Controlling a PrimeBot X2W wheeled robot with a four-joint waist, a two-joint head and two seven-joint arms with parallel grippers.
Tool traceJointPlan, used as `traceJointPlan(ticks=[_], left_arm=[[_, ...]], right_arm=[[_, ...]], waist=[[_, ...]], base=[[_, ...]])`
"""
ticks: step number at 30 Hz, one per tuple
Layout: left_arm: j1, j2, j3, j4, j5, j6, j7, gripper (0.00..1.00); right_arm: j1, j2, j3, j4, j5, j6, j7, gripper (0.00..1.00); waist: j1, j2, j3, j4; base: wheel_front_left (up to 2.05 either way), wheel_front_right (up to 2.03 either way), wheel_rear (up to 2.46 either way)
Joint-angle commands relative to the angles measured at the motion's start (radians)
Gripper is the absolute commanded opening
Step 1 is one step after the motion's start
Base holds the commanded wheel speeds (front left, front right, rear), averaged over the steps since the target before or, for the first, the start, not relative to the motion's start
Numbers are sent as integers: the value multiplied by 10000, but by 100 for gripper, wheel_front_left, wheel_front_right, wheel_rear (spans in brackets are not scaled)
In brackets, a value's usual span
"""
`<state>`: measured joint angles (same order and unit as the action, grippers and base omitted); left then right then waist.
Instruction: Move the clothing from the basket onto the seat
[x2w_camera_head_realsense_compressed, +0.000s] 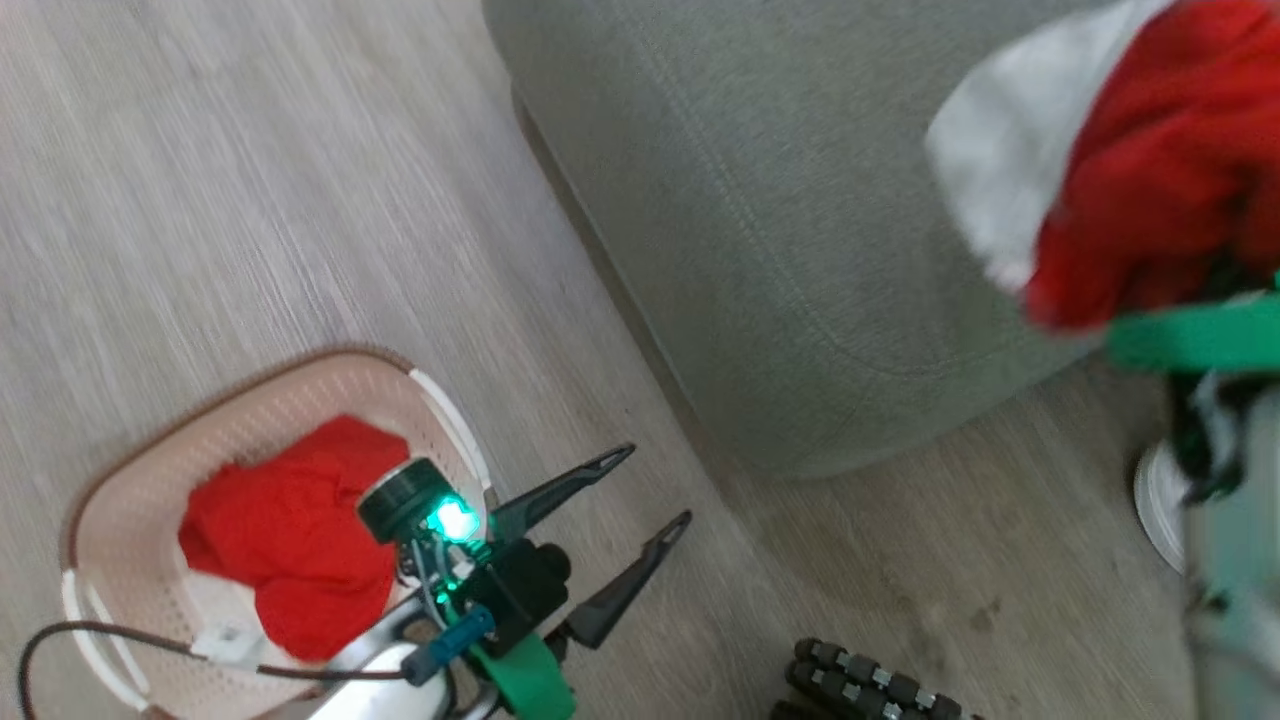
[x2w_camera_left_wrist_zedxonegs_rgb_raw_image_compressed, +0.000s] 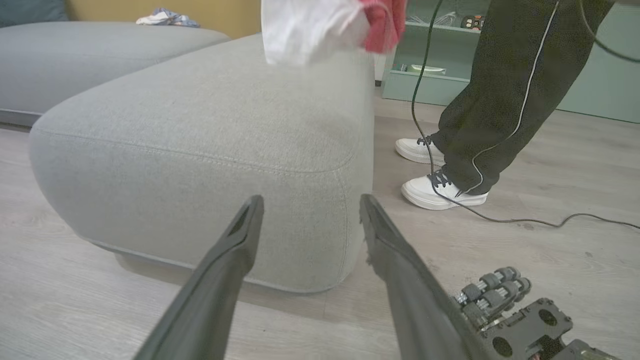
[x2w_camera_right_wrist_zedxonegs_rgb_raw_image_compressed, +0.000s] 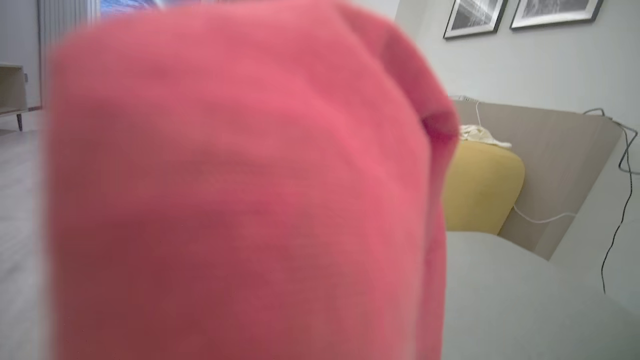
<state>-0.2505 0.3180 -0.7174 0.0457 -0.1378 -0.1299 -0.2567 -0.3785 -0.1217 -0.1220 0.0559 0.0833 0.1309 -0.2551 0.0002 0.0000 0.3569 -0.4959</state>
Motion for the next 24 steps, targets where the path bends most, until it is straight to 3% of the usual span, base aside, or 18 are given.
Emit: traceJointPlan(ticks=[1, 7, 14, 24], left_arm=[[-365, 286, 167, -388, 85, -8, -51, 100], [-822, 991, -12, -653, 78, -8, -51, 100], [-1364, 1799, -235, -1127, 400, -8, -51, 100], [-1798, 2140, -226, -1648, 490, -8, -51, 100]], right_arm=[[-598, -375, -48, -298, 134, -2, -66, 0], [-2406, -1287, -892, 315, 563, -2, -66, 0], [-4606, -2545, -1012, 1959, 978, -2, -55, 0], [-7017, -3238, -1263, 4500, 761, -2, 1018, 0]], waist=[[-2, 0, 584, 251], [-2, 0, 1665, 693], [-2, 0, 2909, 1115], [-2, 0, 4084, 1995]], base=[[0, 0, 0], [0, 0, 0], [0, 0, 0], [0, 0, 0]])
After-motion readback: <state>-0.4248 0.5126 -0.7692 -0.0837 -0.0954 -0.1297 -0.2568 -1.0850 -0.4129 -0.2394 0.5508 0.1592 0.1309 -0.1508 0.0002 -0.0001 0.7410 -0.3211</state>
